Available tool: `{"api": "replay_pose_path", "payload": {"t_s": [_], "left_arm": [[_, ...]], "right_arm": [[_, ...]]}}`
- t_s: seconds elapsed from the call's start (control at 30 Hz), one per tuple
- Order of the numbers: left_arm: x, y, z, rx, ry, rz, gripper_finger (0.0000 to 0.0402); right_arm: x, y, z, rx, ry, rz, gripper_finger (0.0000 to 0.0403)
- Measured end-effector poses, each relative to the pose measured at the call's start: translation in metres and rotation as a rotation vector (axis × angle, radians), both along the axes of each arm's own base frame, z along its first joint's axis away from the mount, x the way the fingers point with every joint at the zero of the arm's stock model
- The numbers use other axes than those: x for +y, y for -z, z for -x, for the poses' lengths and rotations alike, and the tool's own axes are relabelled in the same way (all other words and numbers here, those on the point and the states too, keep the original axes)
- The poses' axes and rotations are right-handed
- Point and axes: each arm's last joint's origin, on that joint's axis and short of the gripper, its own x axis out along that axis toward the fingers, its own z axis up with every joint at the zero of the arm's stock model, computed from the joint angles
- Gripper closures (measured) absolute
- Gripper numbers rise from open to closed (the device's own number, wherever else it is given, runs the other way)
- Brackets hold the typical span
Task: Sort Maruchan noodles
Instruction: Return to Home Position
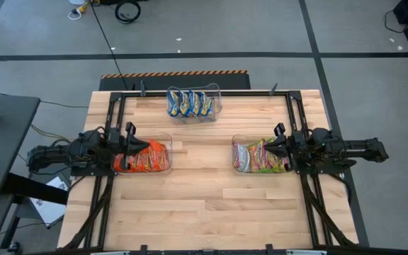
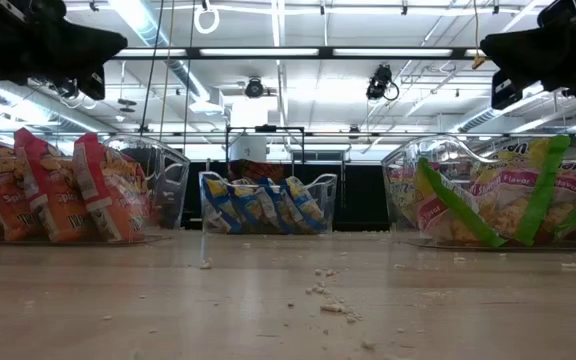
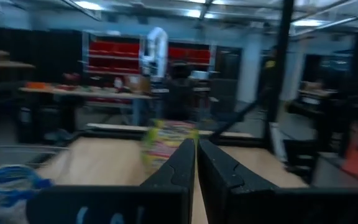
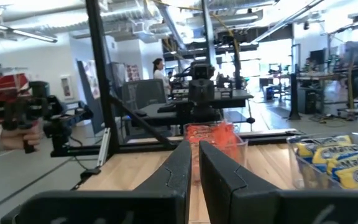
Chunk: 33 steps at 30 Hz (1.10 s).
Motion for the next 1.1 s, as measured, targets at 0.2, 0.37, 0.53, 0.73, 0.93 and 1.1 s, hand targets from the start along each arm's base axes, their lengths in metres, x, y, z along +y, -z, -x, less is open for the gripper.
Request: {"api": "replay_pose_path", "payload": {"t_s": [0.2, 0.37, 0.53, 0.73, 0.93, 1.1], "left_arm": [[-0.002, 0.012, -0.003, 0.008, -0.049, -0.064, 0.0377], [-0.002, 0.022, -0.005, 0.054, -0.04, -0.039, 0.0377], [-0.002, 0.024, -0.005, 0.08, -0.042, -0.054, 0.0377], [-0.002, 0.031, -0.006, 0.154, -0.036, -0.025, 0.0377], [-0.002, 0.031, -0.006, 0.153, -0.031, 0.02, 0.0377], [-0.002, 0.03, -0.006, 0.141, -0.031, 0.02, 0.0377]], "right_arm": [[-0.001, 0.001, 0.0, 0.011, 0.034, -0.004, 0.0367], [-0.001, 0.004, -0.001, 0.037, 0.034, -0.005, 0.0367], [-0.001, 0.003, 0.0, 0.027, 0.044, -0.011, 0.0367], [-0.004, 0.017, -0.002, 0.181, 0.14, -0.021, 0.0367], [-0.004, 0.019, -0.003, 0.201, 0.139, 0.056, 0.0367], [-0.004, 0.019, -0.003, 0.202, 0.139, 0.055, 0.0367]]}}
